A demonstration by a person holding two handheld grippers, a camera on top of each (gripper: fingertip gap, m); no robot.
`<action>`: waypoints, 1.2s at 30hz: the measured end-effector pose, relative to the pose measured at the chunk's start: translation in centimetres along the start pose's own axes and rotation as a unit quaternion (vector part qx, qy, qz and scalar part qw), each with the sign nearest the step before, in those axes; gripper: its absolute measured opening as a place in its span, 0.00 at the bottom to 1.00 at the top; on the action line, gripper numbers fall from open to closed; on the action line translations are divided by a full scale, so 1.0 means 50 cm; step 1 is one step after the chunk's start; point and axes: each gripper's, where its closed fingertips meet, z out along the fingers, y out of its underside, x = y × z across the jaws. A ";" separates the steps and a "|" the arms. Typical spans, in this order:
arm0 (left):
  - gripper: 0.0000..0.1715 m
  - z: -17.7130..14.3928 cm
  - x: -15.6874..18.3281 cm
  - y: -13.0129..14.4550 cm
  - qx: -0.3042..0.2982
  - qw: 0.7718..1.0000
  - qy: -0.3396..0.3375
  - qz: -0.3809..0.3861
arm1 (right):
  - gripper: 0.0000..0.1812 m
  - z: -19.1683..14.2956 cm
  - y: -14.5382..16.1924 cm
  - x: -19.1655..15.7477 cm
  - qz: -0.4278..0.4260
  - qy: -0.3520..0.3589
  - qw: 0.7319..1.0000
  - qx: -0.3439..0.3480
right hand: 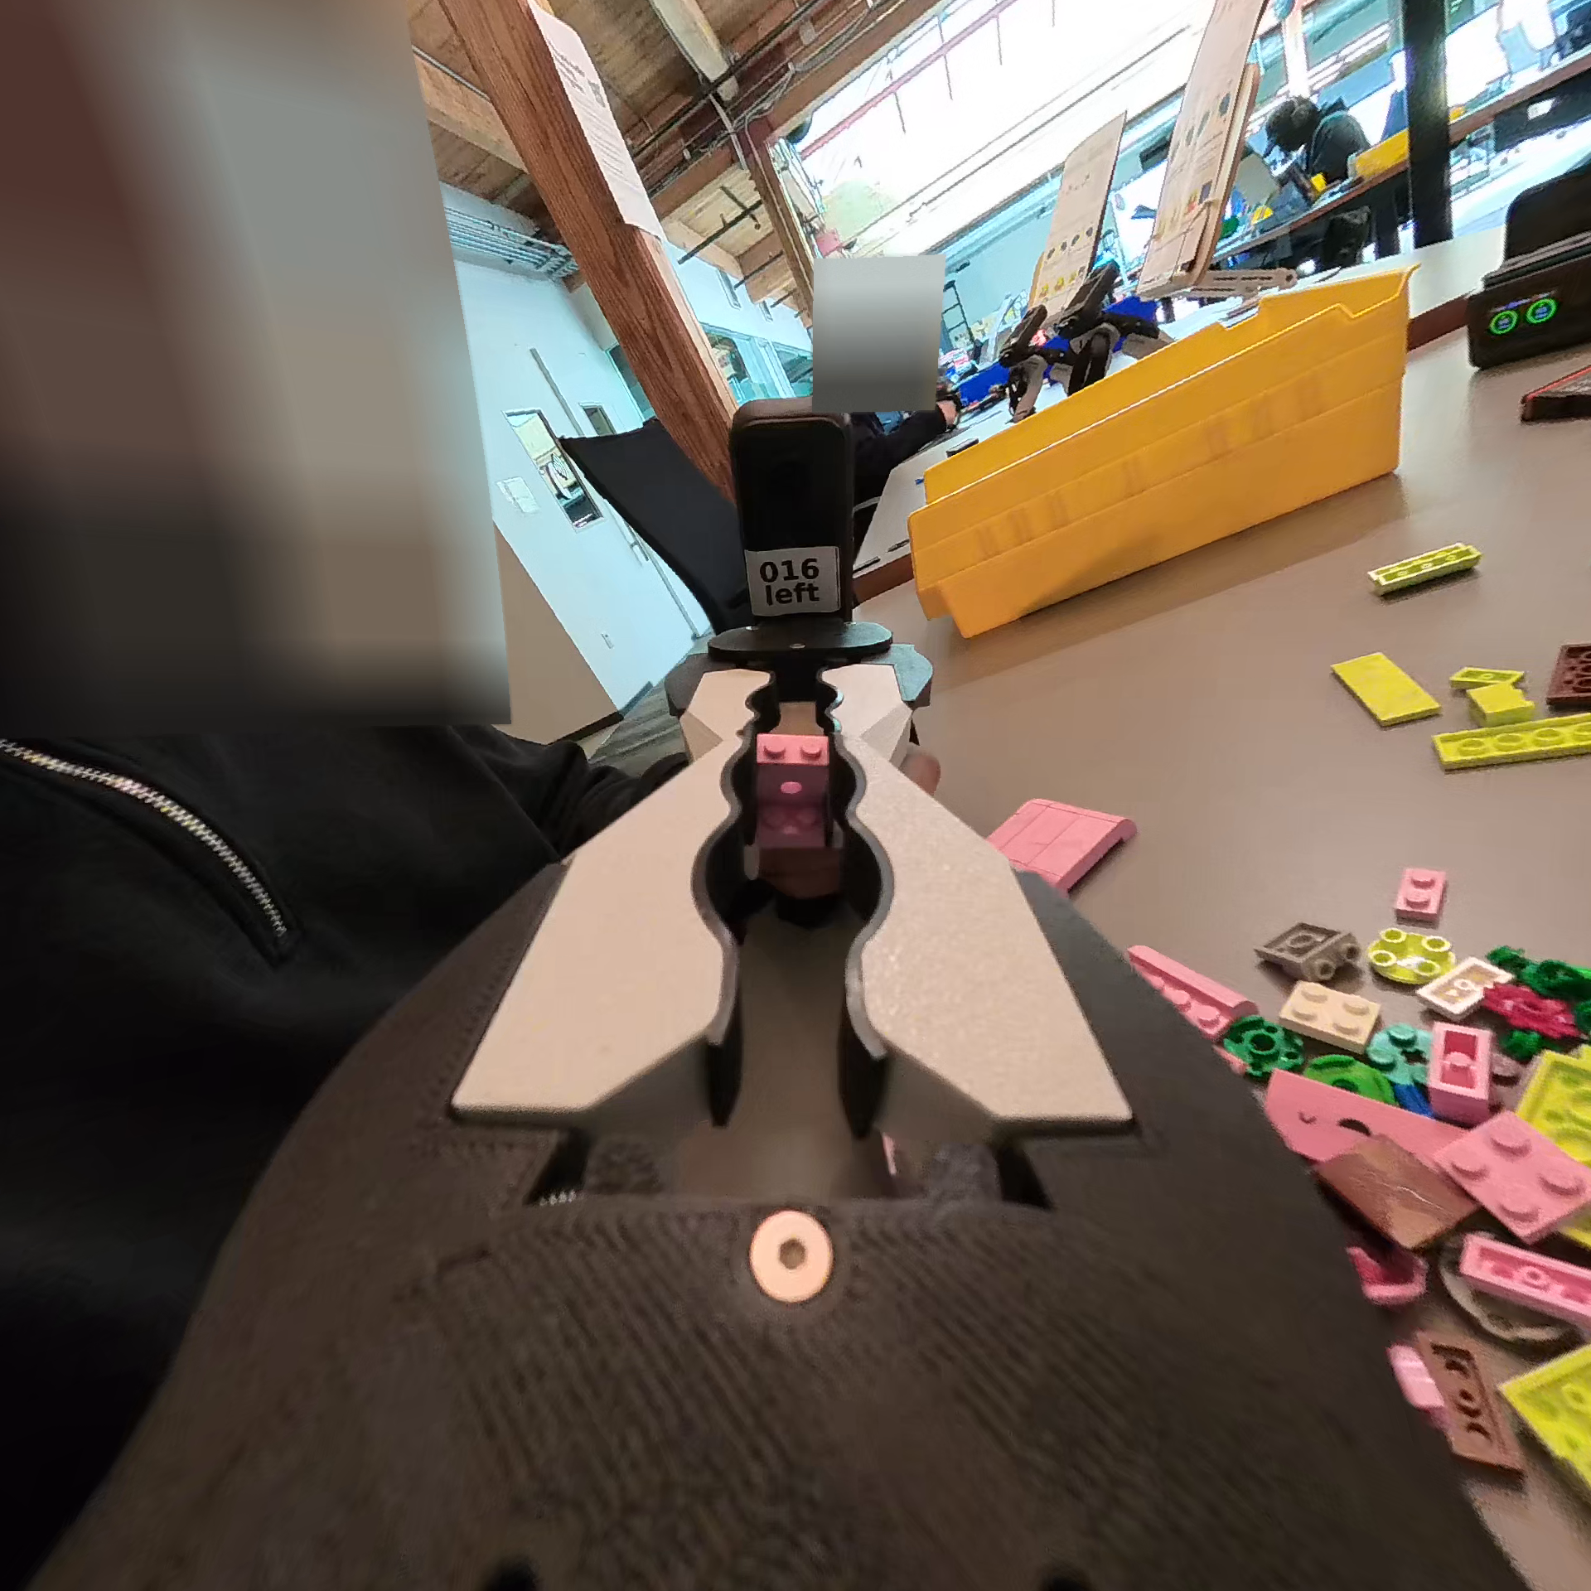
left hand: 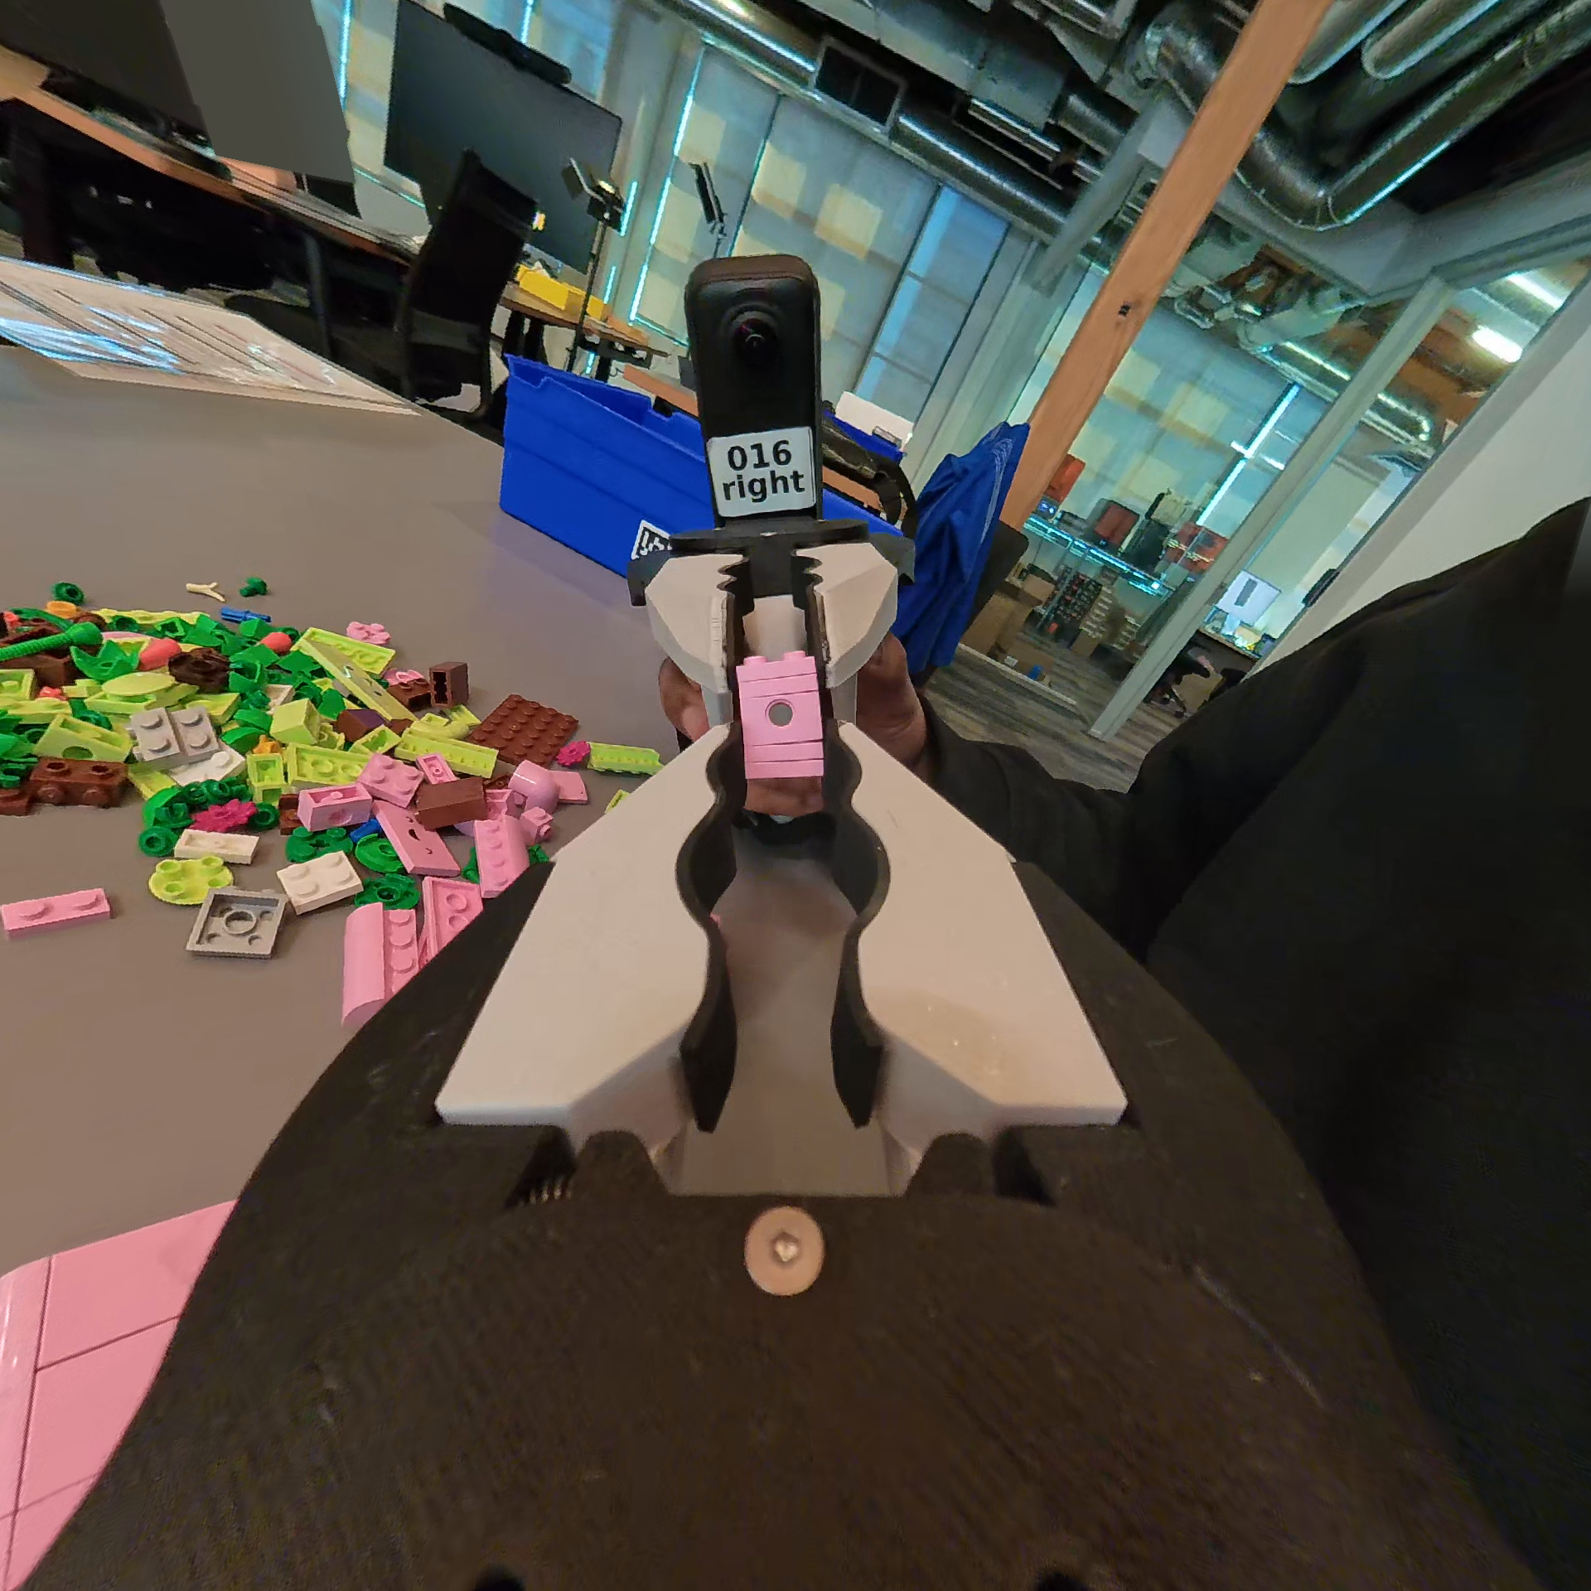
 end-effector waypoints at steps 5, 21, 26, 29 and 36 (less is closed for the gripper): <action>0.09 0.005 0.004 -0.004 0.003 1.000 0.000 -0.006 | 0.06 -0.005 -0.005 -0.004 -0.005 0.005 1.000 -0.004; 0.08 -0.012 -0.044 0.087 -0.170 0.980 -0.048 -0.095 | 0.07 -0.080 -0.092 0.010 0.038 -0.013 0.989 0.145; 0.12 -0.052 -0.080 0.152 -0.289 0.949 -0.112 -0.064 | 0.07 -0.056 -0.068 0.007 0.022 -0.006 0.994 0.106; 0.31 -0.055 -0.098 0.140 -0.275 0.950 -0.138 -0.052 | 0.07 -0.044 -0.058 0.005 0.015 -0.006 0.996 0.089; 0.21 -0.047 0.026 -0.064 0.050 0.953 0.154 -0.256 | 0.07 -0.020 -0.051 -0.038 -0.132 0.007 0.989 0.071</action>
